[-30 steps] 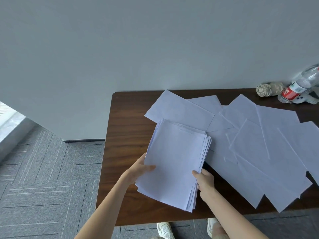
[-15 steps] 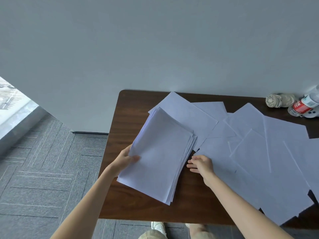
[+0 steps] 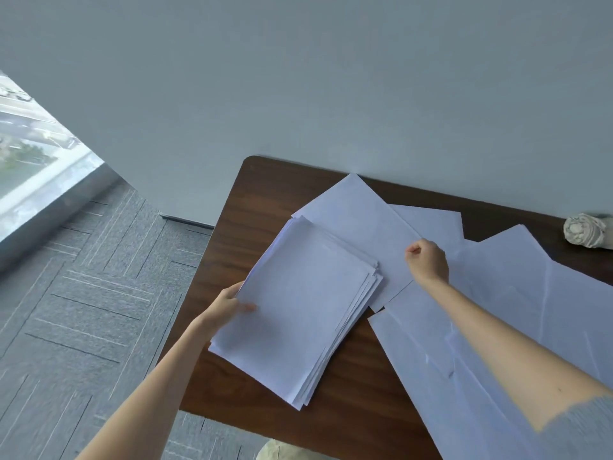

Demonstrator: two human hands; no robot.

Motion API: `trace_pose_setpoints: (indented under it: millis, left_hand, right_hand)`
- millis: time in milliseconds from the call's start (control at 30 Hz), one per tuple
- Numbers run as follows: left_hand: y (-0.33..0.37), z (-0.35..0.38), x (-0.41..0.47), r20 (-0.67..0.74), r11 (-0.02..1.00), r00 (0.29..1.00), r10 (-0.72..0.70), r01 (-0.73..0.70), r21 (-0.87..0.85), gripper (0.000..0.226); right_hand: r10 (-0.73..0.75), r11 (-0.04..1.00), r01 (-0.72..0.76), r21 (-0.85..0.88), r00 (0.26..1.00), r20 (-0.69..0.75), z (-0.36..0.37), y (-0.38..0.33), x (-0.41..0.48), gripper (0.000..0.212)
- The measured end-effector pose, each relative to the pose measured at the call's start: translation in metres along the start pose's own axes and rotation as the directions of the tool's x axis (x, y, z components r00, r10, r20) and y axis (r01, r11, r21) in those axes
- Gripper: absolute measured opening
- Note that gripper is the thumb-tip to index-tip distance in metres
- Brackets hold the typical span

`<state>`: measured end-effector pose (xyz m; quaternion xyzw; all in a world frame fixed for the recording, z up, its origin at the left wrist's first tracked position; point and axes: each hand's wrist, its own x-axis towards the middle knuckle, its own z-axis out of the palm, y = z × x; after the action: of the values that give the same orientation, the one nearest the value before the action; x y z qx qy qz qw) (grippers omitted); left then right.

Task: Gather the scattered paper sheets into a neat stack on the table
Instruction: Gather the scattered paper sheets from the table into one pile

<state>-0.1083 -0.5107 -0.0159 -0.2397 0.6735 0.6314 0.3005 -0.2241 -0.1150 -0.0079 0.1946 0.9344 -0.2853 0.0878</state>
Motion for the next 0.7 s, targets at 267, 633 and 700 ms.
trace_pose_setpoints:
  millis: [267,633,700]
  left_hand:
    - [-0.001,0.001,0.007,-0.032,0.999,0.999,-0.037,0.038,0.008,0.058]
    - [0.003,-0.002,0.008,-0.034,0.983,0.983,-0.182,0.183,0.012,0.041]
    - [0.004,-0.001,0.007,-0.027,0.984,0.984,-0.177,0.177,-0.004,0.047]
  right_hand:
    - [0.052,0.977,-0.025,-0.214,0.991,0.124,-0.006,0.006,0.049,0.065]
    - [0.114,0.961,-0.047,-0.274,0.966,0.233,-0.012,0.006,0.077,0.048]
    - [0.147,0.947,-0.072,-0.313,0.964,0.221,-0.009,0.004,0.078,0.042]
